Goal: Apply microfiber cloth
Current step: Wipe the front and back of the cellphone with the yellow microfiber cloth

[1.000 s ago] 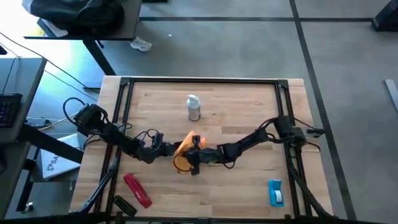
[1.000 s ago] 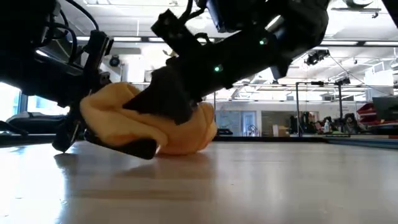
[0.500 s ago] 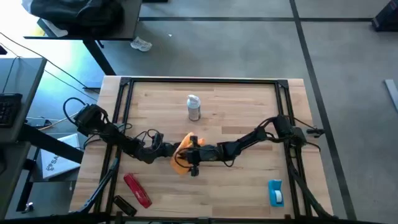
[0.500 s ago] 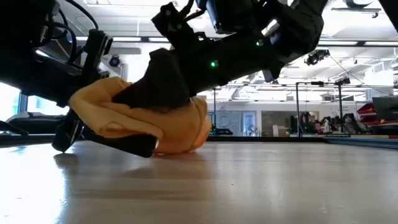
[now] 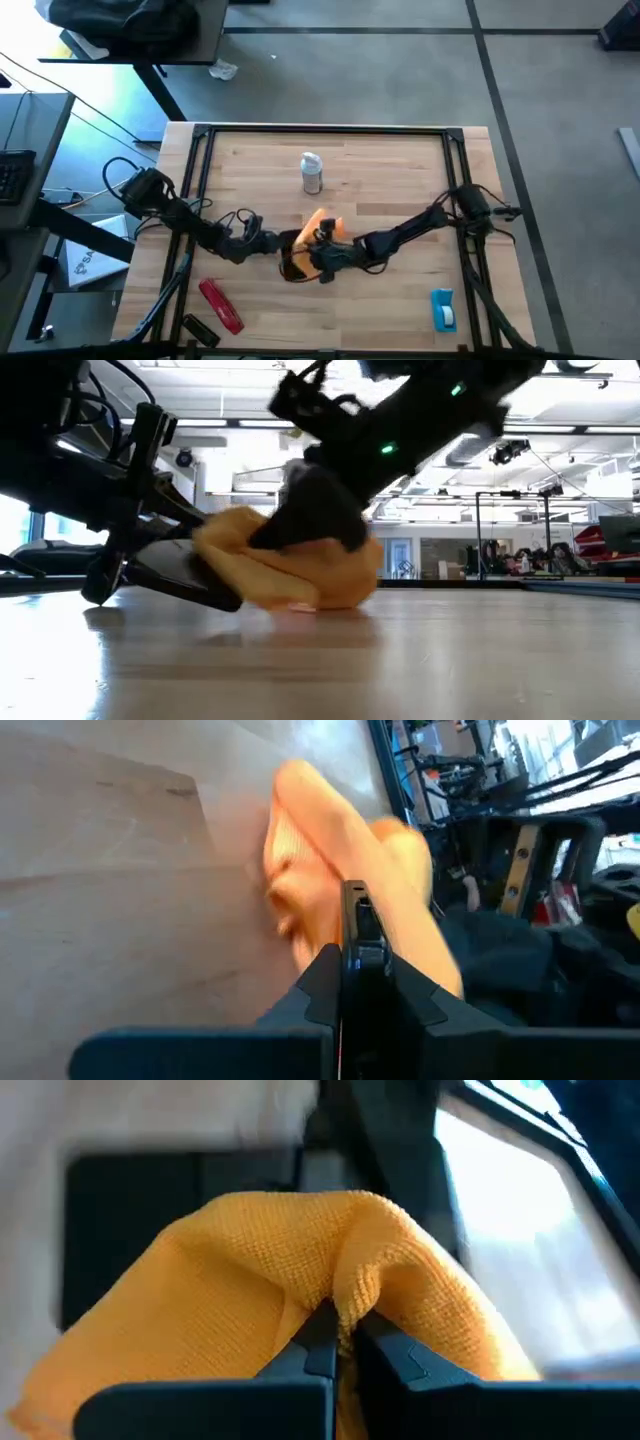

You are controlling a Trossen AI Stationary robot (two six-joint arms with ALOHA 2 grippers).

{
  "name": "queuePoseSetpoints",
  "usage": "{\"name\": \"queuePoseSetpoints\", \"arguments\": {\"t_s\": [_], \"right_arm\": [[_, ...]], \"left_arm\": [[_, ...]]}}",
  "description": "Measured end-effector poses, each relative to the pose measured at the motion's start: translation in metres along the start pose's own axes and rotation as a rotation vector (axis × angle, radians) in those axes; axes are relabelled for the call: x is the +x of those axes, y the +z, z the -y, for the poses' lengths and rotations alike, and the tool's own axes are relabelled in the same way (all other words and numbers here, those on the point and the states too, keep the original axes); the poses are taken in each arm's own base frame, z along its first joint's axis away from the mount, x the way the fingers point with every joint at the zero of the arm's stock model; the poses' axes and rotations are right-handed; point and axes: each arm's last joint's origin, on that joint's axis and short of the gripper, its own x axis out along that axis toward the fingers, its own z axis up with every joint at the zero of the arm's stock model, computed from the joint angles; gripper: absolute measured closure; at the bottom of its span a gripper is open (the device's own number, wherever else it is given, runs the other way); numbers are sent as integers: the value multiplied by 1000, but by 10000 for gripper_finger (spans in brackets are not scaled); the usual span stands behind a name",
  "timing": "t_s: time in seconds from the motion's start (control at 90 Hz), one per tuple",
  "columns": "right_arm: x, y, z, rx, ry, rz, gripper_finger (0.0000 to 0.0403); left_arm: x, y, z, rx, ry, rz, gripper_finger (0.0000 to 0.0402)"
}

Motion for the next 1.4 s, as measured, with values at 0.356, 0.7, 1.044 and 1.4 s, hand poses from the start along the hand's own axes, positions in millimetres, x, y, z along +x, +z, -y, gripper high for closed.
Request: {"name": "queuePoseSetpoints", "arguments": {"t_s": [0.356,0.7,1.044,1.4], "right_arm": [[-9,6,17,83,-44,-9,403],[14,8,31,161,-39,94,403],[19,18,45,143,-24,210,403],[18,22,44,176,42,267,403]], "left_arm": [[-1,-1,1,23,-7,14,387],[-1,0,8,122,-70,7,387],[-1,-1,11,132,-84,-4,387],[-1,-1,11,148,-84,-2,387]]}}
